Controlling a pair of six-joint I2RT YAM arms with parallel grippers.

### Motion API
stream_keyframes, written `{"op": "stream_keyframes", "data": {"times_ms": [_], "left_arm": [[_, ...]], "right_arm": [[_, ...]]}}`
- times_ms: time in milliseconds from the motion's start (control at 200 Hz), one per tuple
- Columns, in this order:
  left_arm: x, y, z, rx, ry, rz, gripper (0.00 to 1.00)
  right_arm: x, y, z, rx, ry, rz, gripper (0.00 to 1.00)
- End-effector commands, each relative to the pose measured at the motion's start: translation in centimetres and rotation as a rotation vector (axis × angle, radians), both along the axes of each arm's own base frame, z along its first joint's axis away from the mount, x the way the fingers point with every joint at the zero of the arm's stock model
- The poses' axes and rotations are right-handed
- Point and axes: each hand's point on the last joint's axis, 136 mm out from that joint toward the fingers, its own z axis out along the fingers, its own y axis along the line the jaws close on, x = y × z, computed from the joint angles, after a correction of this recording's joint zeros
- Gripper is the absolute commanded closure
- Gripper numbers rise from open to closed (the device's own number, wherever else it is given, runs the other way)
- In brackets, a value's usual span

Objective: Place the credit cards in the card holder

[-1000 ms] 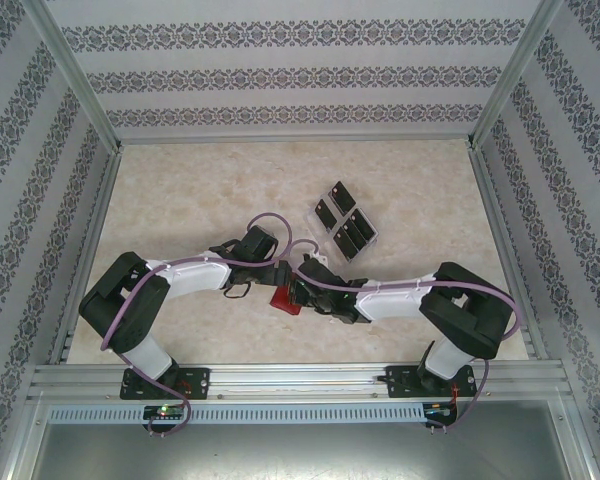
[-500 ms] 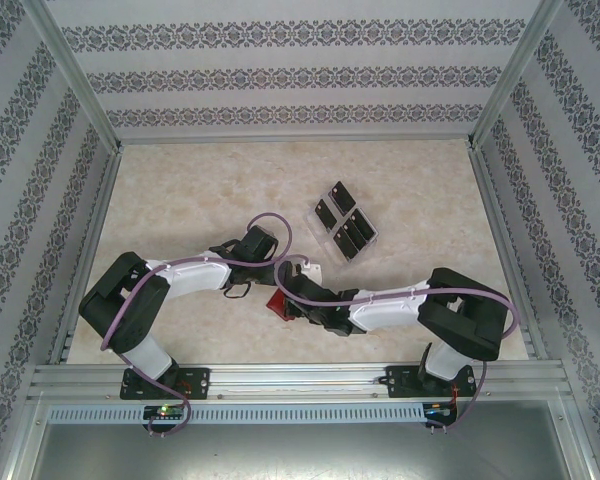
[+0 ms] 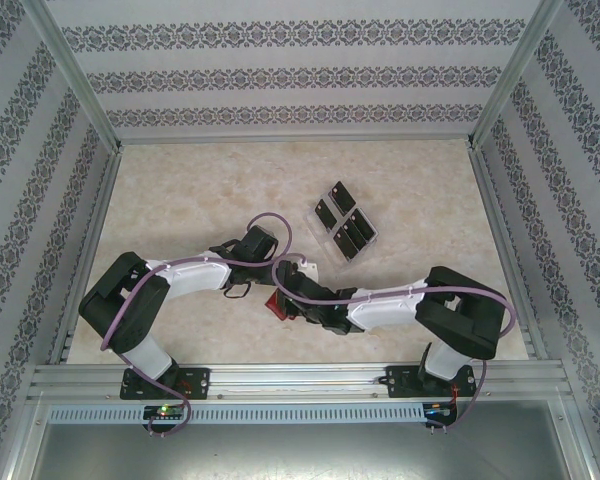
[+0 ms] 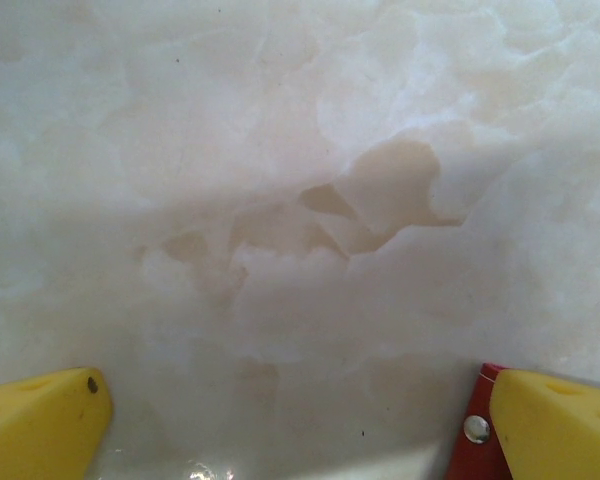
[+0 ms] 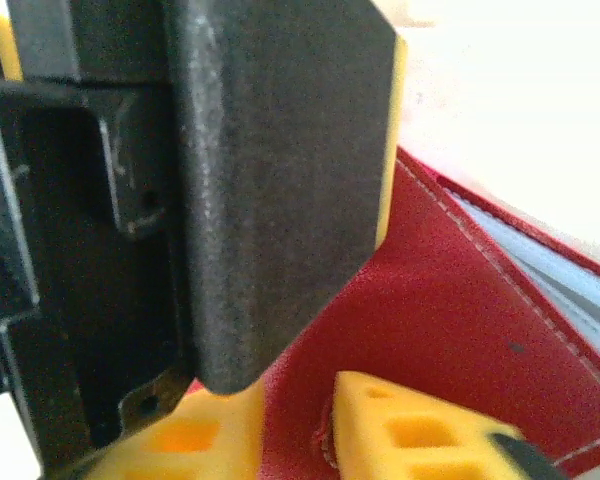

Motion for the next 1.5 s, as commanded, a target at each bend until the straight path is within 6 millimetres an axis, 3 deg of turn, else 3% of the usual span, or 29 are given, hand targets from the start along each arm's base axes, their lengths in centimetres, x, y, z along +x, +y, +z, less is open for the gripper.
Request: {"op": "stream_keyframes", "data": {"times_ms": [0, 70, 170, 305, 455, 625, 919, 1124, 1259, 1494], "left_arm": [[-1.3, 1.0, -2.1, 0.029, 0.093, 0.029, 0.00], [-1.2, 0.8, -1.9, 0.024, 0.094, 0.030, 0.00], [-0.7, 0.3, -1.1, 0.011, 0.088, 0.035, 0.00], [0.1, 0.3, 0.6, 0.014, 0.062, 0.046, 0.00], [0.3, 1.0, 2.3, 0.032, 0.042, 0.057, 0.00], [-0.9, 1.7, 3.3, 0.025, 0.043, 0.047, 0.00], [-5.9, 3.5, 2.4, 0.012, 0.118, -0.003, 0.00], [-8.4, 2.8, 1.4, -0.011, 0.161, -0.045, 0.00], [-9.2, 2.5, 0.4, -0.008, 0.180, -0.054, 0.00], [-9.3, 2.0, -0.6, -0.002, 0.191, -0.059, 0.00]], "right_arm": [[-3.7, -5.5, -3.9, -0.251, 0.193, 0.088, 0.58], [-2.3, -4.9, -0.9, -0.210, 0.143, 0.100, 0.49], [-0.8, -4.9, 3.3, -0.163, 0.081, 0.095, 0.44], [-0.2, -6.8, 5.6, -0.156, 0.052, 0.056, 0.44], [-1.1, -9.5, 4.4, -0.158, 0.095, -0.004, 0.45], [-2.7, -10.4, 1.8, -0.129, 0.165, -0.032, 0.44], [-2.6, -8.3, 0.1, -0.073, 0.213, -0.015, 0.47], [-2.1, -6.7, -0.5, -0.044, 0.230, -0.001, 0.55], [-0.7, -5.9, -0.6, -0.042, 0.218, -0.010, 0.68], [2.6, -4.2, 0.6, -0.010, 0.199, -0.003, 0.77]]}}
